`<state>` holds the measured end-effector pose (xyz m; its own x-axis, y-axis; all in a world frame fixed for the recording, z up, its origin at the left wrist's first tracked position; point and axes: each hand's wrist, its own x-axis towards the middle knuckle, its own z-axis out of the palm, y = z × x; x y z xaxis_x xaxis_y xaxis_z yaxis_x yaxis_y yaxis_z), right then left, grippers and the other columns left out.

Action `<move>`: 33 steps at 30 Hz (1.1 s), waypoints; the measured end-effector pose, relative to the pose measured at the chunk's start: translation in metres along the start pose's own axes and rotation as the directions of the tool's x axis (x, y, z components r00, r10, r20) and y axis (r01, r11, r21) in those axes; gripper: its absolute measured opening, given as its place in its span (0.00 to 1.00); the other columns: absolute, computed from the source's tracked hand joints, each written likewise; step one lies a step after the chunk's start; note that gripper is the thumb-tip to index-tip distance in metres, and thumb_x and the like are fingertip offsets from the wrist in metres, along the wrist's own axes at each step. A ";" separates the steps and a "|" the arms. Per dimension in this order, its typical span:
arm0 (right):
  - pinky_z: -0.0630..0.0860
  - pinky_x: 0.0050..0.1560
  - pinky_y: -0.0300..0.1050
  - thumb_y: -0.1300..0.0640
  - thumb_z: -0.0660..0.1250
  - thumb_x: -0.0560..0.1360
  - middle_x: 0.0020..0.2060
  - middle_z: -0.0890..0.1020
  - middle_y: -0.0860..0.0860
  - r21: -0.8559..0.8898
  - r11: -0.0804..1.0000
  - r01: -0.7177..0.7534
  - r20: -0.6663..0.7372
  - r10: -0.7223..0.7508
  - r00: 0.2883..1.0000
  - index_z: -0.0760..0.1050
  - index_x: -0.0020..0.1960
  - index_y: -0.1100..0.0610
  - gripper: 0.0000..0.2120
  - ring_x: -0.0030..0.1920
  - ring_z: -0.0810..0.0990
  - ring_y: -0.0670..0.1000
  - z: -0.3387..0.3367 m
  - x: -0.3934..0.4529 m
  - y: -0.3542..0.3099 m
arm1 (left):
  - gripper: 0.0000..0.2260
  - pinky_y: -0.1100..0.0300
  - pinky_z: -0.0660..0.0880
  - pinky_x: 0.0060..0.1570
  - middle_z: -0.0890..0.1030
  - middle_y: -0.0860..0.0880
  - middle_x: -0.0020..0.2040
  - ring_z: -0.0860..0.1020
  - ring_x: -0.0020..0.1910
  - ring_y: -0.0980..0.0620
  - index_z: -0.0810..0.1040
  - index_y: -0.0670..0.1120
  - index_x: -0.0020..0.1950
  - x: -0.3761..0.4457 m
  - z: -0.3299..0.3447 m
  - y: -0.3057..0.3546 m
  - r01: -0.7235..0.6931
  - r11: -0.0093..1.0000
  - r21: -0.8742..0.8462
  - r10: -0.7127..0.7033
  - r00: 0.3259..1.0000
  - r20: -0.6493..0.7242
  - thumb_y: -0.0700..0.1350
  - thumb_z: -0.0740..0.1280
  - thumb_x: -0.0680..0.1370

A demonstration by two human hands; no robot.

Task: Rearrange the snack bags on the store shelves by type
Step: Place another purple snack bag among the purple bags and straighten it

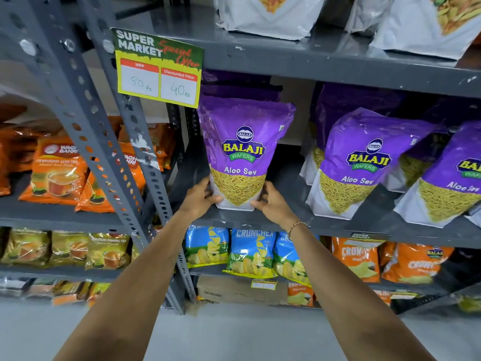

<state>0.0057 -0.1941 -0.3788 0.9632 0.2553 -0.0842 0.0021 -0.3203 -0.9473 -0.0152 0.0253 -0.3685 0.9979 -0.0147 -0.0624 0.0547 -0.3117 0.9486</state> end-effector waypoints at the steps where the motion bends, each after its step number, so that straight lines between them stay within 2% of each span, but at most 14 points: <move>1: 0.72 0.62 0.45 0.66 0.68 0.72 0.61 0.77 0.53 -0.007 1.000 -0.003 -0.003 0.003 1.000 0.62 0.69 0.56 0.28 0.60 0.77 0.50 0.000 0.000 -0.001 | 0.27 0.53 0.70 0.63 0.75 0.42 0.66 0.74 0.64 0.45 0.66 0.46 0.69 0.000 0.000 -0.001 0.005 1.000 0.003 -0.005 1.000 0.000 0.34 0.69 0.72; 10: 0.72 0.64 0.45 0.66 0.67 0.73 0.59 0.75 0.49 0.023 1.000 0.001 0.006 -0.001 1.000 0.61 0.68 0.56 0.27 0.61 0.75 0.48 0.003 -0.008 -0.005 | 0.29 0.54 0.68 0.64 0.73 0.45 0.67 0.72 0.64 0.49 0.62 0.45 0.71 0.001 -0.001 -0.006 0.040 0.999 0.025 -0.041 0.999 0.034 0.34 0.67 0.73; 12: 0.70 0.63 0.43 0.67 0.67 0.73 0.62 0.72 0.47 0.097 0.995 0.012 0.025 -0.014 1.000 0.57 0.72 0.55 0.32 0.63 0.73 0.47 0.003 -0.014 -0.004 | 0.30 0.56 0.70 0.62 0.74 0.46 0.63 0.74 0.61 0.49 0.59 0.44 0.71 -0.006 0.004 -0.005 0.069 0.997 0.027 -0.068 0.997 -0.049 0.34 0.68 0.73; 14: 0.70 0.63 0.43 0.66 0.68 0.73 0.64 0.69 0.47 0.133 0.991 0.031 -0.035 -0.027 0.999 0.56 0.73 0.56 0.34 0.63 0.71 0.46 0.000 -0.028 0.003 | 0.19 0.65 0.72 0.51 0.75 0.46 0.53 0.75 0.51 0.50 0.66 0.41 0.63 -0.027 0.019 -0.001 0.072 0.997 -0.015 -0.073 0.963 -0.260 0.35 0.67 0.74; 16: 0.73 0.61 0.43 0.63 0.68 0.73 0.61 0.73 0.50 0.050 0.998 0.039 -0.182 -0.029 0.983 0.65 0.68 0.57 0.25 0.61 0.75 0.48 -0.008 -0.048 0.018 | 0.05 0.66 0.69 0.39 0.75 0.49 0.42 0.74 0.41 0.50 0.70 0.44 0.49 -0.055 0.042 0.004 0.005 0.999 0.050 0.017 0.903 -0.430 0.41 0.65 0.76; 17: 0.76 0.59 0.43 0.60 0.69 0.74 0.57 0.78 0.51 0.000 0.999 0.032 -0.272 -0.031 0.962 0.70 0.63 0.57 0.19 0.58 0.78 0.50 -0.016 -0.060 0.027 | 0.04 0.65 0.68 0.36 0.76 0.49 0.38 0.75 0.38 0.49 0.70 0.45 0.45 -0.063 0.055 0.005 -0.040 0.995 0.090 0.074 0.910 -0.409 0.44 0.64 0.77; 19: 0.77 0.51 0.42 0.56 0.69 0.73 0.45 0.83 0.53 -0.027 0.999 0.023 -0.483 -0.033 0.875 0.75 0.53 0.57 0.09 0.48 0.82 0.52 -0.035 -0.088 0.041 | 0.07 0.65 0.69 0.34 0.80 0.49 0.34 0.77 0.34 0.51 0.73 0.45 0.44 -0.069 0.085 0.011 -0.120 0.983 0.141 0.147 0.968 -0.203 0.48 0.64 0.77; 21: 0.73 0.44 0.33 0.56 0.69 0.74 0.37 0.80 0.49 -0.041 0.998 0.051 -0.715 -0.065 0.696 0.72 0.47 0.58 0.07 0.41 0.79 0.50 -0.062 -0.113 0.050 | 0.07 0.69 0.69 0.35 0.80 0.49 0.34 0.76 0.32 0.57 0.77 0.43 0.45 -0.064 0.119 0.026 -0.212 0.960 0.181 0.214 0.977 0.012 0.47 0.66 0.76; 23: 0.69 0.40 0.25 0.60 0.68 0.74 0.36 0.75 0.48 -0.032 0.995 0.093 -0.859 -0.075 0.506 0.67 0.47 0.59 0.09 0.38 0.75 0.46 -0.093 -0.129 0.055 | 0.05 0.66 0.71 0.39 0.80 0.49 0.38 0.75 0.32 0.60 0.78 0.42 0.48 -0.051 0.151 0.046 -0.255 0.957 0.137 0.245 0.966 0.088 0.42 0.68 0.74; 24: 0.69 0.40 0.25 0.62 0.67 0.74 0.38 0.75 0.51 -0.004 0.994 0.112 -0.880 -0.056 0.472 0.66 0.47 0.59 0.09 0.39 0.75 0.43 -0.110 -0.131 0.059 | 0.08 0.62 0.72 0.43 0.80 0.48 0.42 0.76 0.35 0.60 0.78 0.42 0.51 -0.042 0.166 0.053 -0.252 0.961 0.113 0.242 0.965 0.095 0.40 0.69 0.73; 25: 0.70 0.43 0.29 0.64 0.68 0.74 0.40 0.74 0.52 0.042 0.990 0.138 -0.867 -0.032 0.497 0.66 0.49 0.58 0.11 0.40 0.75 0.41 -0.126 -0.130 0.065 | 0.14 0.58 0.74 0.47 0.79 0.46 0.47 0.77 0.41 0.55 0.75 0.42 0.56 -0.032 0.180 0.060 -0.236 0.968 0.081 0.229 0.969 0.093 0.39 0.71 0.71; 27: 0.72 0.51 0.43 0.69 0.69 0.71 0.49 0.72 0.53 0.174 0.973 0.151 -0.759 0.034 0.651 0.65 0.54 0.53 0.19 0.48 0.74 0.45 -0.155 -0.120 0.079 | 0.29 0.49 0.75 0.57 0.75 0.42 0.60 0.76 0.55 0.45 0.68 0.42 0.65 -0.010 0.201 0.069 -0.169 0.985 0.047 0.165 0.983 0.076 0.42 0.74 0.67; 29: 0.70 0.60 0.50 0.72 0.69 0.70 0.61 0.67 0.52 0.219 0.973 0.078 -0.595 0.069 0.801 0.61 0.65 0.52 0.31 0.61 0.68 0.50 -0.178 -0.106 0.085 | 0.38 0.53 0.70 0.63 0.70 0.40 0.67 0.71 0.65 0.43 0.61 0.40 0.70 0.007 0.217 0.077 -0.104 0.989 0.104 0.092 0.989 0.118 0.42 0.77 0.65; 33: 0.72 0.64 0.42 0.70 0.73 0.67 0.69 0.68 0.50 0.134 0.986 0.103 -0.230 -0.071 0.971 0.57 0.71 0.54 0.40 0.67 0.70 0.47 -0.211 -0.080 0.087 | 0.33 0.69 0.65 0.46 0.74 0.45 0.61 0.74 0.60 0.48 0.65 0.40 0.66 0.023 0.236 0.086 -0.062 0.982 0.179 0.035 0.987 0.154 0.43 0.77 0.66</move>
<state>-0.0150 -0.4347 -0.3895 0.9966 0.0605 0.0564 0.0658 -0.1675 -0.9837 0.0044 -0.2263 -0.3619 0.9822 -0.1717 -0.0765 -0.0146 -0.4752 0.8797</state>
